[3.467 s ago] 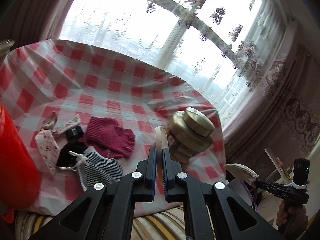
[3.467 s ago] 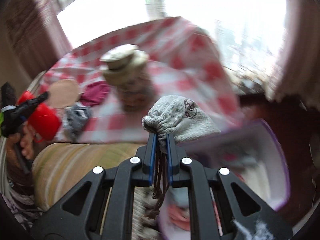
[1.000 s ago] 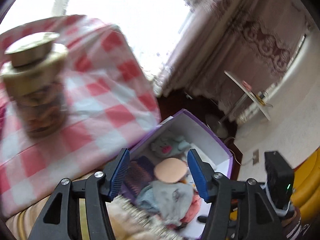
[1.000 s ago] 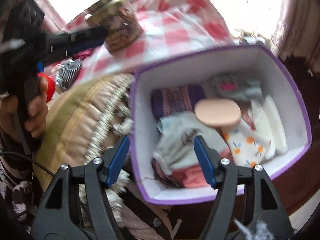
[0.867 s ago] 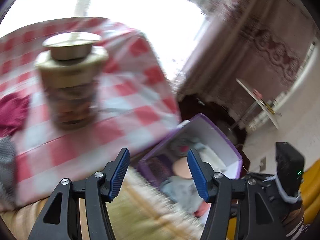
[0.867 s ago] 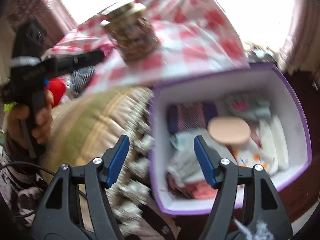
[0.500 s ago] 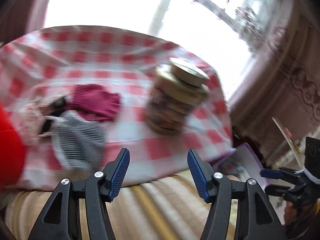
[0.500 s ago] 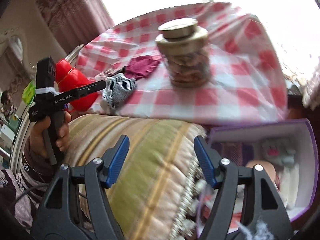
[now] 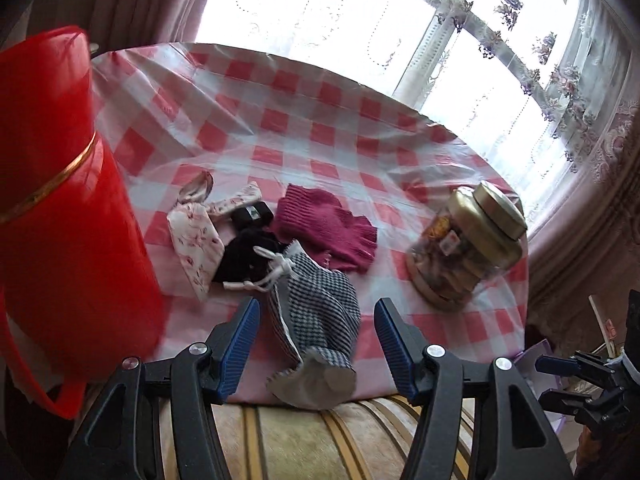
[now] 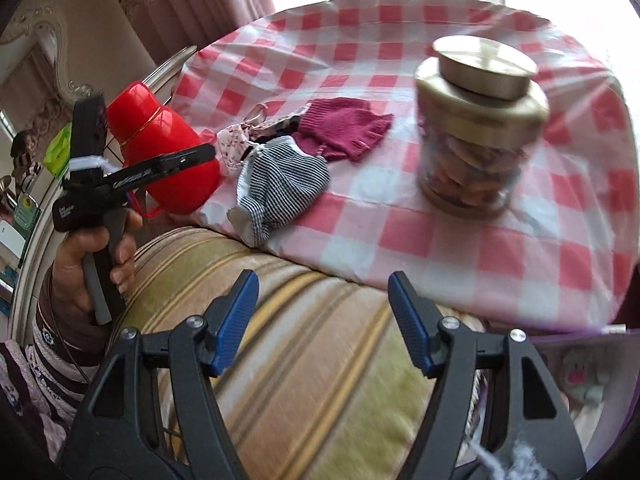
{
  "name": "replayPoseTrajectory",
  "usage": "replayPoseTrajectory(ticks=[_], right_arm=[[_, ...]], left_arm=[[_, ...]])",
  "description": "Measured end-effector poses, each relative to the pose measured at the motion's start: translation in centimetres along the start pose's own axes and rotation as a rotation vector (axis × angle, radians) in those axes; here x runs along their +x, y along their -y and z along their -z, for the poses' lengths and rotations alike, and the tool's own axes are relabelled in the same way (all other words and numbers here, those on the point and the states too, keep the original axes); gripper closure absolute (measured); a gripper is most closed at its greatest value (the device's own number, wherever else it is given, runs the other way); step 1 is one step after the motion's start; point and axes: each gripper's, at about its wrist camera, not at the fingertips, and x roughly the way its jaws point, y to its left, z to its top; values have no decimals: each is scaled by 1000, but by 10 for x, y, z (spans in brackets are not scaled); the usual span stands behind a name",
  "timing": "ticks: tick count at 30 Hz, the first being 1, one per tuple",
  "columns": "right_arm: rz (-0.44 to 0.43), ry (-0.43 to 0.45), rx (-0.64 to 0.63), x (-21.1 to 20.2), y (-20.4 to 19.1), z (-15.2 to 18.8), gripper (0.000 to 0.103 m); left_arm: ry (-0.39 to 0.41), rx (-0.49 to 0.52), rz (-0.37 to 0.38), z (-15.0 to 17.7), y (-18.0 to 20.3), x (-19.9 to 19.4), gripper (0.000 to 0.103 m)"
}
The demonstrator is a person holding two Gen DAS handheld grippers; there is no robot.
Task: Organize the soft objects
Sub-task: 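Reach both tools back to the table toward the remaining items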
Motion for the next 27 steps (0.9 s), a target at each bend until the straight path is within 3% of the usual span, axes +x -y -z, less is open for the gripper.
replayPoseTrajectory(ticks=[4,11,17,20,22,27], right_arm=[[-11,-14,-28,18,-10,-18,32],[-14,-27,-51,45,-19,-43,32],[-1,-28,-32,63,-13,-65,32],[8,-40,-28,78,-10,-77,32],[14,-43,-26,86,-9,-84,32],[19,-45,-20,111,-10,-107,32]], left_arm=[[-28,24,-44,-20,-6,17,58],[-116,6,-148,-62,-18,79,59],[-233,-18,-239,-60,-33,132,58],[-261,-40,-243,-50,-39,141,60],[-261,-25,-233,-45,-38,141,70],[-212,-102,-120,-33,-43,124,79]])
